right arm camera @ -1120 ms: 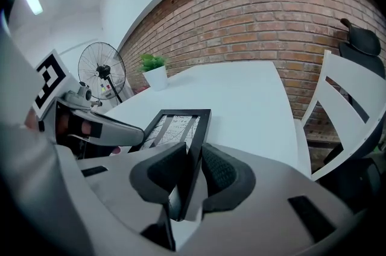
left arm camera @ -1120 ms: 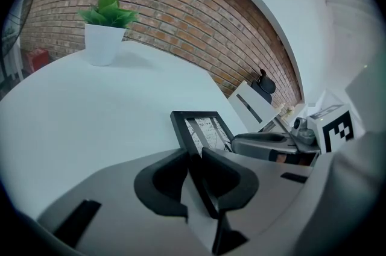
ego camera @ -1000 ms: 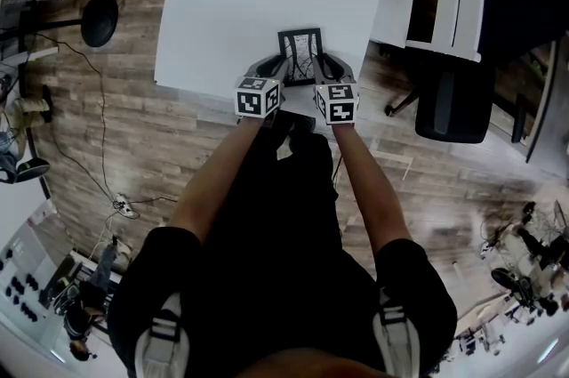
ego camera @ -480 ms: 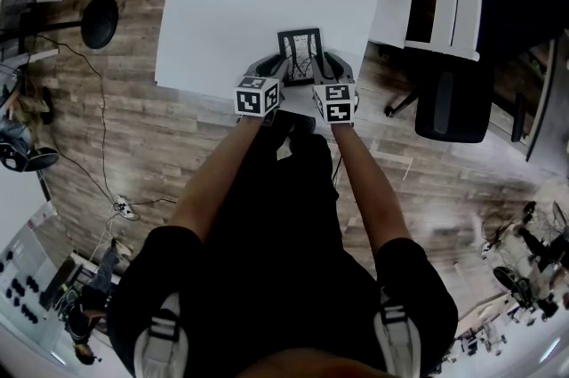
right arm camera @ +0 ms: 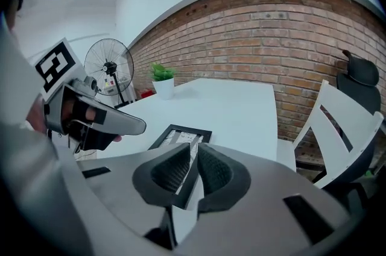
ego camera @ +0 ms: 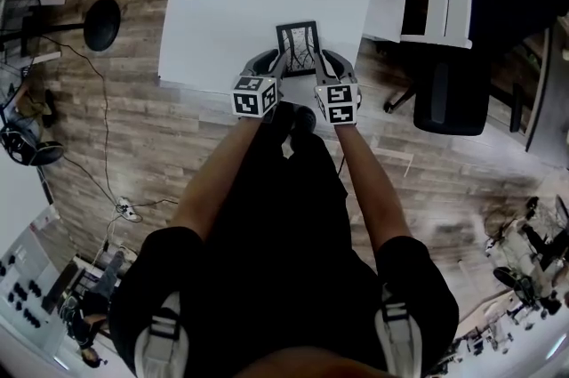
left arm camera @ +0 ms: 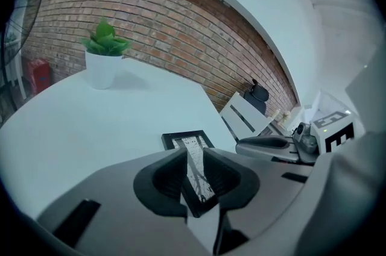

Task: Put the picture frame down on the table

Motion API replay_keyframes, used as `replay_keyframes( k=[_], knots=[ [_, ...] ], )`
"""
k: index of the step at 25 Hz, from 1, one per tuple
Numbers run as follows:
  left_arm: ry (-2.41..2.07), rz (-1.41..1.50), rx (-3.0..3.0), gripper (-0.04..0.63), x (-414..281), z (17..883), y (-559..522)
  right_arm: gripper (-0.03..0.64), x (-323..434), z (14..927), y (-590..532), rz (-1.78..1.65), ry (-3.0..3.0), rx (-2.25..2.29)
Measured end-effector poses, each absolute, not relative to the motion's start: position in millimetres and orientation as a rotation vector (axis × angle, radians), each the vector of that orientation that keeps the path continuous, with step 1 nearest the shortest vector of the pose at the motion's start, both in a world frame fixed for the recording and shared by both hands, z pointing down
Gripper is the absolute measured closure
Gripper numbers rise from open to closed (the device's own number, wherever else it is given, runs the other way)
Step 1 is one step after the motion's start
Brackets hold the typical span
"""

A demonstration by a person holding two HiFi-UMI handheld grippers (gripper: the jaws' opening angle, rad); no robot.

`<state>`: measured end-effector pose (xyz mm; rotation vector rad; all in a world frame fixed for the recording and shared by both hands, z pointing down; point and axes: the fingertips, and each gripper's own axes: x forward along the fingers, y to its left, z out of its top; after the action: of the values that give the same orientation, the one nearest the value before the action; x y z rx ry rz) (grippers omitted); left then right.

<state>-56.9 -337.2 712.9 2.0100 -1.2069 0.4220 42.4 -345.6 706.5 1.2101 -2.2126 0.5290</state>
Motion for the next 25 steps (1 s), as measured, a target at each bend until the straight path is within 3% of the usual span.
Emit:
replay_keyframes(
  k=[5,10,15,25],
  knots=[
    [-1.208,0.417,2.081,0.508,-48,680,-317,0.618,45,675,-324,0.504,-2.268,1.209],
    [-1.234,0.411,2.096,0.509,-46,661,-294,0.618,49,654,-294,0.427,-2.300,1.152],
    [-1.237,0.364,2.134,0.563,-42,637,-275,0.620,56,639,-267,0.396,-2.321,1.123],
    [-1.260,0.378,2.208,0.571,-37,605,-235,0.620,72,618,-220,0.404,-2.356,1.130]
  ],
)
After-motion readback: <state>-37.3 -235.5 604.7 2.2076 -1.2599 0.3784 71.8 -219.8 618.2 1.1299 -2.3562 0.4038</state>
